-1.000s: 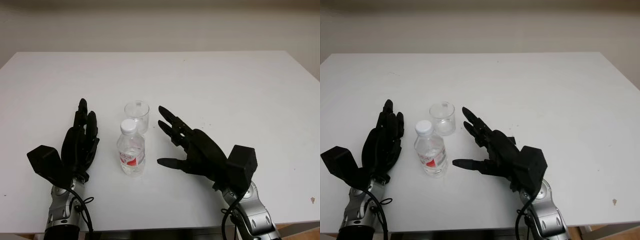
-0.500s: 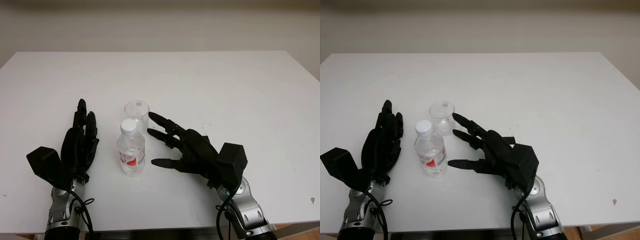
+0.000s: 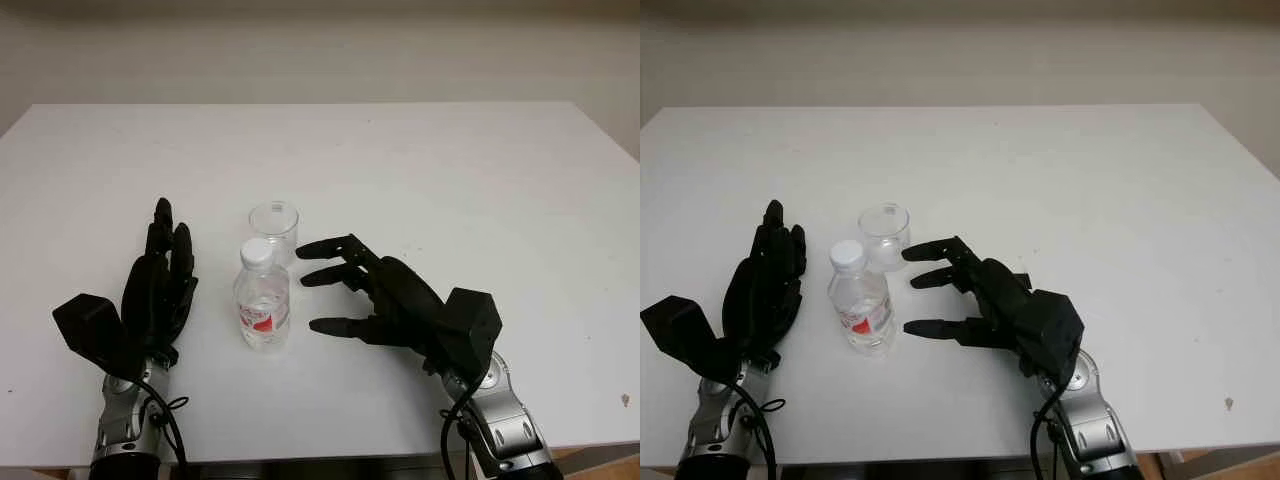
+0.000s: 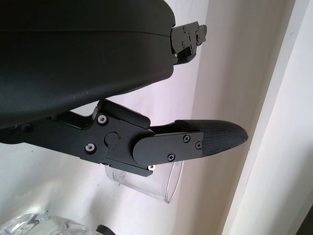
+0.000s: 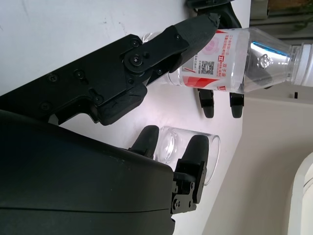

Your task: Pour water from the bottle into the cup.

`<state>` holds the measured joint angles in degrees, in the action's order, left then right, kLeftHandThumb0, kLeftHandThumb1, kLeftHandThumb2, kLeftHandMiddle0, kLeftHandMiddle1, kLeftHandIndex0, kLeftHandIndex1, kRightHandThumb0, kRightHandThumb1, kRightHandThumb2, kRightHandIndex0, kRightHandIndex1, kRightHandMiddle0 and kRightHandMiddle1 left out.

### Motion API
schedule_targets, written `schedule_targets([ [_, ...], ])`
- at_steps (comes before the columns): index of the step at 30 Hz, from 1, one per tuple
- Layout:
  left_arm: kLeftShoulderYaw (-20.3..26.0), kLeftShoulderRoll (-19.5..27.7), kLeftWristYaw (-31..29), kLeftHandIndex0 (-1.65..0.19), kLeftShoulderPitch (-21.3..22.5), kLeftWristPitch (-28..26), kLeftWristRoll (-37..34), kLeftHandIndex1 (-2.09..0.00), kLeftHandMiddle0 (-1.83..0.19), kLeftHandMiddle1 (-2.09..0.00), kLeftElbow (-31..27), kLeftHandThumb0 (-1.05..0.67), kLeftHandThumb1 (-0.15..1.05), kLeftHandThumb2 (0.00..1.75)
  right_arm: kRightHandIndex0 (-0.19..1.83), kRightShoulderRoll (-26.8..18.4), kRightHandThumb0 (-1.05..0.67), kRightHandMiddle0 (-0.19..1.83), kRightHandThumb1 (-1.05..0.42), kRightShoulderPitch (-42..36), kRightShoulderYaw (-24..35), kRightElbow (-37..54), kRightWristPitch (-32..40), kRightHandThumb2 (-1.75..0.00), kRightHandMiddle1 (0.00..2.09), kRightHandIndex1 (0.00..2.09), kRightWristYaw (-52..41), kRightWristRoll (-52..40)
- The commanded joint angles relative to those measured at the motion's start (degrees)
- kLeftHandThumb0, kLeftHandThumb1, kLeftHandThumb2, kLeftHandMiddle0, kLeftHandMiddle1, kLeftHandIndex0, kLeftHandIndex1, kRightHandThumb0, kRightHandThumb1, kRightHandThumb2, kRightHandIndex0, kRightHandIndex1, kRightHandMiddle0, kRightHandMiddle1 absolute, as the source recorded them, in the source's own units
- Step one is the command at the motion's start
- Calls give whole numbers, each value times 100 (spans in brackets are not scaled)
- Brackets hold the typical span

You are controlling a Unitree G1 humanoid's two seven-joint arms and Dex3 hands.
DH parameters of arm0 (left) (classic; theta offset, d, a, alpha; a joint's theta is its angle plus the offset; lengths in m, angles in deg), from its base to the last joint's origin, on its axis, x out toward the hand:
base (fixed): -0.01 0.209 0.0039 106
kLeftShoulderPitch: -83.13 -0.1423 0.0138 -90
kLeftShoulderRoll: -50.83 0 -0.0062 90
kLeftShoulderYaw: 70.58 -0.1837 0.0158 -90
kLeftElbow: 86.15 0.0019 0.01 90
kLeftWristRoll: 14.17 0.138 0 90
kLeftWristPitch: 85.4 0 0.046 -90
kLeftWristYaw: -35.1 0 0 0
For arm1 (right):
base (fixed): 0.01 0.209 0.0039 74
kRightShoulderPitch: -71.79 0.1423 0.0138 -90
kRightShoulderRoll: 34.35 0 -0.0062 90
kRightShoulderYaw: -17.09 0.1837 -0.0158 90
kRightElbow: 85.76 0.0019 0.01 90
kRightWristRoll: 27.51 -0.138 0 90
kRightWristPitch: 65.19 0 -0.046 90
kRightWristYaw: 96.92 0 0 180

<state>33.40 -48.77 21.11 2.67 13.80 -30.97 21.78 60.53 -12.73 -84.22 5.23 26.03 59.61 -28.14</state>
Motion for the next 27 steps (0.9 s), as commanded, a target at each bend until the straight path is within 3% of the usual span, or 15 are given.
schedule_targets([
  [1, -25, -54, 30, 18, -146, -43, 39, -5, 19, -4, 133, -74, 105, 49, 7, 40, -81, -6, -81, 63, -41, -21, -26, -5, 113, 115, 13, 30],
  [20, -72, -178, 118, 18, -242, 39, 106, -5, 18, -5, 85, -75, 105, 49, 9, 403, -88, -3, -83, 424, -445, -660, -243, -5, 99, 103, -22, 209],
  [27, -84, -225, 137, 18, -235, 28, 88, -5, 19, -5, 104, -75, 105, 50, 8, 615, -88, -6, -81, 573, -518, -1009, -395, -5, 105, 103, -106, 132],
])
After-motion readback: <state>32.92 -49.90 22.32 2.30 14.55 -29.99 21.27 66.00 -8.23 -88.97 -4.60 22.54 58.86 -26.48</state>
